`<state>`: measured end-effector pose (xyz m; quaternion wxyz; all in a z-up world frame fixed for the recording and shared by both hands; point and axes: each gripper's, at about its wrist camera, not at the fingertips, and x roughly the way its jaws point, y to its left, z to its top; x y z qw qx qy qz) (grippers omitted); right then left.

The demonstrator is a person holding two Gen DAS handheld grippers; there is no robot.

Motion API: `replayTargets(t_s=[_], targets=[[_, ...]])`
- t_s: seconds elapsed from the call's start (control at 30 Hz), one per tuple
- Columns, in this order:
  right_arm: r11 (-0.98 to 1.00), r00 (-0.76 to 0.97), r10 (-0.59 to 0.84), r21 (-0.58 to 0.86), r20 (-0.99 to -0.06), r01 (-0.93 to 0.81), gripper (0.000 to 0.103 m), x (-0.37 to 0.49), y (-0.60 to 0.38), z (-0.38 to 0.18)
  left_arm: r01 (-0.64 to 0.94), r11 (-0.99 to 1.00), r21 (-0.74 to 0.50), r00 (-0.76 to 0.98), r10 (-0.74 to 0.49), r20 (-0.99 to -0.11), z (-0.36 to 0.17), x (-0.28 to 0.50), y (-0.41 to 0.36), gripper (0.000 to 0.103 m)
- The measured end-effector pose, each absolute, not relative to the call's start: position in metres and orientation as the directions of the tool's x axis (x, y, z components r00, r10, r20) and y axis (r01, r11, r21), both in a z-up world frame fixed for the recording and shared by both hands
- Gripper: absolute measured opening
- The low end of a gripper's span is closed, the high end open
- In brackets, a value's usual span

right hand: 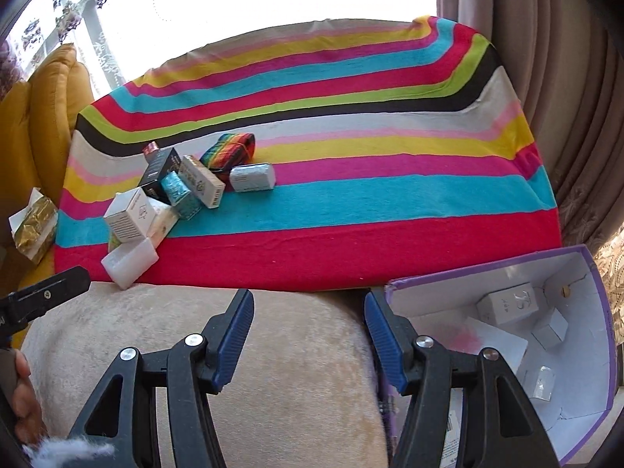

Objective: Organize objects
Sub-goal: 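Grasp the white carton with the right gripper while the left grasps the green sponge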

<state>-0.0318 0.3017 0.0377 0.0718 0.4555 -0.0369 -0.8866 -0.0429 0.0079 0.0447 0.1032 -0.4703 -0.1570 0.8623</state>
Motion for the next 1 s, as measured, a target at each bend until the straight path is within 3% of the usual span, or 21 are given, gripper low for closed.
replayTargets(t_s=[0.27, 0.6, 0.8, 1.0], targets=[[-0.967, -0.554, -0.227, 0.120, -0.801, 0.222, 0.066, -0.043, 0.231, 0.045, 0.134, -0.844, -0.519, -0.522, 0.385, -0.761, 0.026, -0.070, -0.066, 0.086], [-0.940, -0.546, -0.268, 0.090, -0.794, 0.330, 0.069, -0.059, 0.163, 0.048, 0.228, -0.642, -0.732, -0.449, 0.597, -0.665, -0.003, -0.119, -0.099, 0.093], [-0.929, -0.543, -0.281, 0.084, -0.792, 0.359, 0.070, -0.070, 0.139, 0.047, 0.324, -0.522, -0.789, -0.409, 0.675, -0.614, -0.026, -0.141, -0.109, 0.099], [-0.919, -0.537, -0.289, 0.073, -0.793, 0.387, 0.070, -0.081, 0.121, 0.043, 0.322, -0.526, -0.787, -0.382, 0.688, -0.617, -0.027, -0.153, -0.097, 0.100]])
